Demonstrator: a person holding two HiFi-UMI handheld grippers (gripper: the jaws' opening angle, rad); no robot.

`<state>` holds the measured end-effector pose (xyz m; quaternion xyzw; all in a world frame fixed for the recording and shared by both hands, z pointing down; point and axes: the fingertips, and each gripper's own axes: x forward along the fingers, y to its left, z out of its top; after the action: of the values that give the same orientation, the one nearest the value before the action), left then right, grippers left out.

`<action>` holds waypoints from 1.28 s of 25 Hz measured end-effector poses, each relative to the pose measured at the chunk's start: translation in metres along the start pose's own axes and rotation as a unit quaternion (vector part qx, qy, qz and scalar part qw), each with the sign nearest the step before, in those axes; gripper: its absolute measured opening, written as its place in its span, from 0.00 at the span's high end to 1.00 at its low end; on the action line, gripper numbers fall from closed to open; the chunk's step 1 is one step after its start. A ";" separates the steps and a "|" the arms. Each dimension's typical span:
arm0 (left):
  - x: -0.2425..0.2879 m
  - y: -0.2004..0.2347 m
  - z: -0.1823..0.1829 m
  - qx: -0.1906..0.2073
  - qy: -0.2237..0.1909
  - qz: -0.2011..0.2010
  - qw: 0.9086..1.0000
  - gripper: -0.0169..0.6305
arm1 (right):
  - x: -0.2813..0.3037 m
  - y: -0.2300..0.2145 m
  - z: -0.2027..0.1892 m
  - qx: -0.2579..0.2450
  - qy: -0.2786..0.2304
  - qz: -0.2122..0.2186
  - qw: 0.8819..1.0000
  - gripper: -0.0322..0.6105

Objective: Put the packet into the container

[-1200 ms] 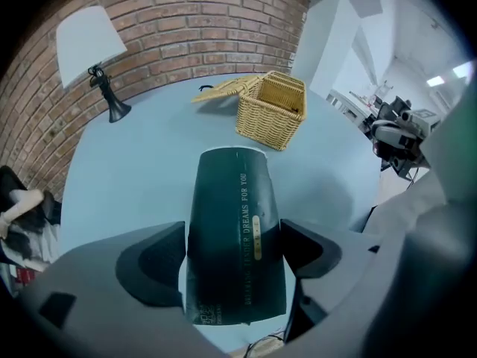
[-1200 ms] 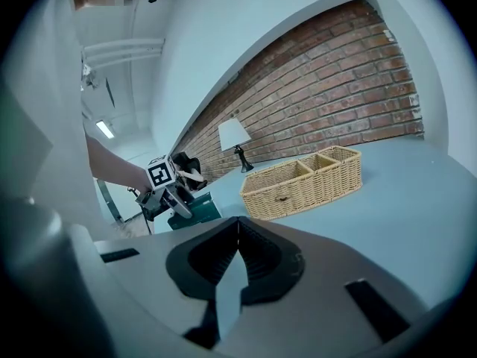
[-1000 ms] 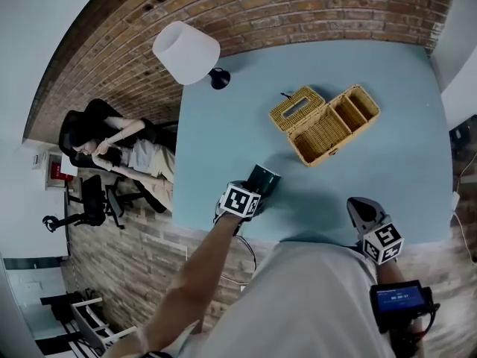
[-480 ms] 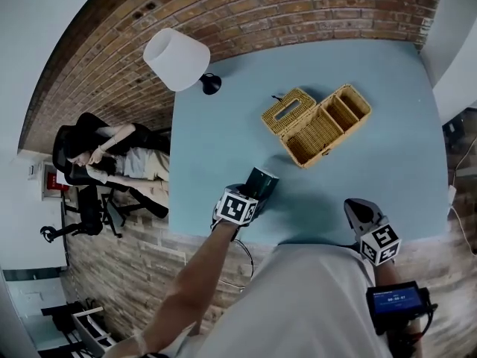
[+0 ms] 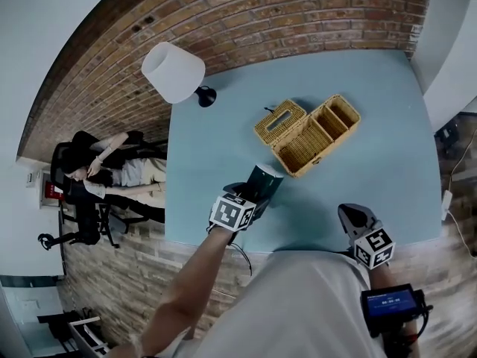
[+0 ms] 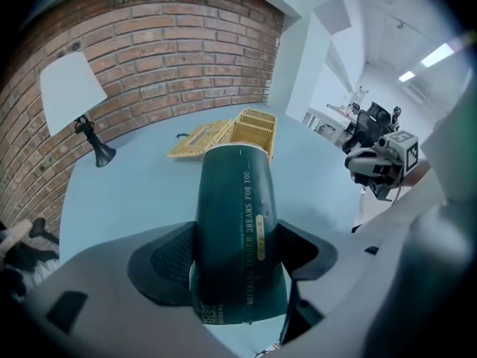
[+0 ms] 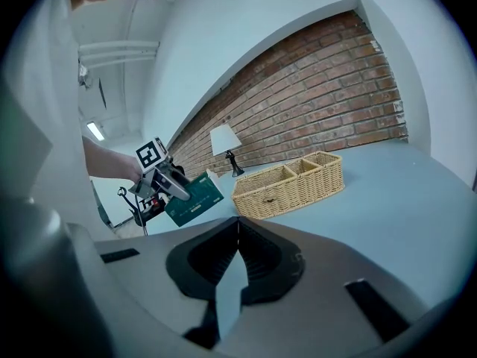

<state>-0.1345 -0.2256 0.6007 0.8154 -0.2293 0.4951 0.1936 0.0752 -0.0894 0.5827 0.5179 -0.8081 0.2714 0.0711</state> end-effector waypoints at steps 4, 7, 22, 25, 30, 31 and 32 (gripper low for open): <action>-0.014 -0.011 0.030 0.015 -0.022 -0.009 1.000 0.43 | -0.009 -0.001 0.000 0.007 -0.008 -0.005 1.000 0.93; -0.017 -0.016 0.051 0.027 -0.033 -0.015 0.999 0.43 | -0.010 -0.004 0.002 0.012 -0.016 -0.010 1.000 0.93; 0.008 -0.034 0.137 0.103 -0.033 -0.022 0.994 0.45 | -0.036 -0.022 -0.002 0.041 -0.035 -0.039 0.998 0.93; 0.016 -0.036 0.151 0.122 -0.027 -0.022 0.992 0.45 | -0.042 -0.026 -0.006 0.050 -0.038 -0.048 0.997 0.93; 0.029 -0.035 0.175 0.145 -0.022 -0.020 0.989 0.45 | -0.050 -0.033 -0.011 0.060 -0.039 -0.063 0.995 0.94; 0.032 -0.035 0.179 0.150 -0.021 -0.020 0.988 0.45 | -0.051 -0.034 -0.012 0.061 -0.040 -0.065 0.995 0.93; 0.036 -0.035 0.182 0.154 -0.020 -0.020 0.988 0.45 | -0.052 -0.035 -0.012 0.063 -0.040 -0.067 0.995 0.94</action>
<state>0.0309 -0.3020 0.5504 0.8496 -0.1383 0.5040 0.0709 0.1277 -0.0524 0.5851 0.5849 -0.7550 0.2953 0.0236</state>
